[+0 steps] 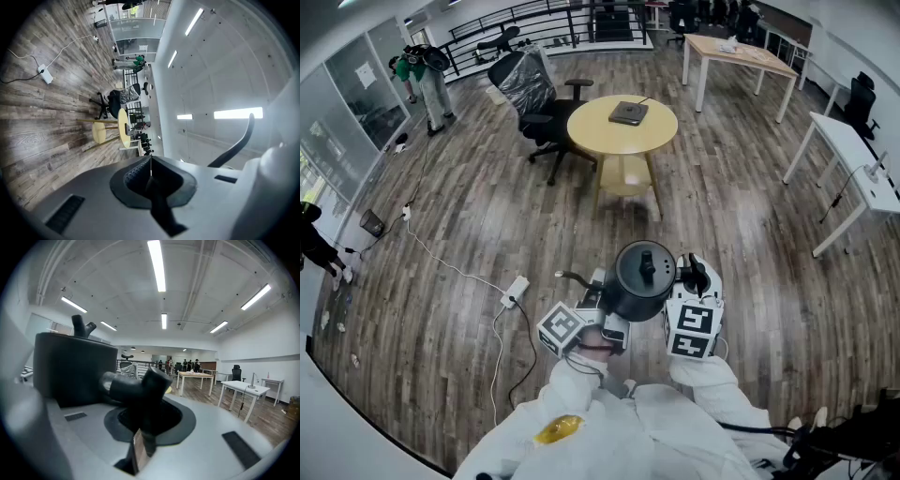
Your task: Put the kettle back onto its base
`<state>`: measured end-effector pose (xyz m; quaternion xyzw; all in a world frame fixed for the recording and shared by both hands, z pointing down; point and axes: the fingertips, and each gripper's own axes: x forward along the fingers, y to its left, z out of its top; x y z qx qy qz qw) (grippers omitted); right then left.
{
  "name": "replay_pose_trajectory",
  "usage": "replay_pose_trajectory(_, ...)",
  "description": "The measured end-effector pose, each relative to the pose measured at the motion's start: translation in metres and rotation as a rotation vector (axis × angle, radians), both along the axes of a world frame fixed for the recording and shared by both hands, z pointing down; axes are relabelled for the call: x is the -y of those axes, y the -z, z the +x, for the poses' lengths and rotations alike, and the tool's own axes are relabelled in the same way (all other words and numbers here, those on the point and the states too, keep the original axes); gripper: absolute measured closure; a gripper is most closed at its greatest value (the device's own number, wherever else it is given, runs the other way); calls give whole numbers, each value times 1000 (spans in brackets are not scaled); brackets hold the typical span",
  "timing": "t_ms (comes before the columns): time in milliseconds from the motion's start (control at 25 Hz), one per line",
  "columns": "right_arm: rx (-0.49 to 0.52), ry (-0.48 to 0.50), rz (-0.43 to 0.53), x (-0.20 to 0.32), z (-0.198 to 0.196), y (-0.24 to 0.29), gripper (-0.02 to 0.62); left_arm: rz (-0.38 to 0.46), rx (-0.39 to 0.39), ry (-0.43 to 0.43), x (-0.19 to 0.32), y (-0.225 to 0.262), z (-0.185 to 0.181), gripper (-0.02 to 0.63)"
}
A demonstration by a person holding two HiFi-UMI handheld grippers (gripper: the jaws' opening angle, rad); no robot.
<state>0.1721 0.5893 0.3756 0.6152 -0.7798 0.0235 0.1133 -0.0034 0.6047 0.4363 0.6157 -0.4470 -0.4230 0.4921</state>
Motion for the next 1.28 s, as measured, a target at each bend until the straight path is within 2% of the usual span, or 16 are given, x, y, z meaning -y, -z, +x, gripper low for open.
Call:
replay_pose_trajectory(720,-11,-46,-2,81,-5,-16,544,7,-4,-45,90,-12,-8,611)
replay_pose_trajectory(1280,-16,-76,4,202,-47,-9,543,8,-9,-77,217,-9,-49,611)
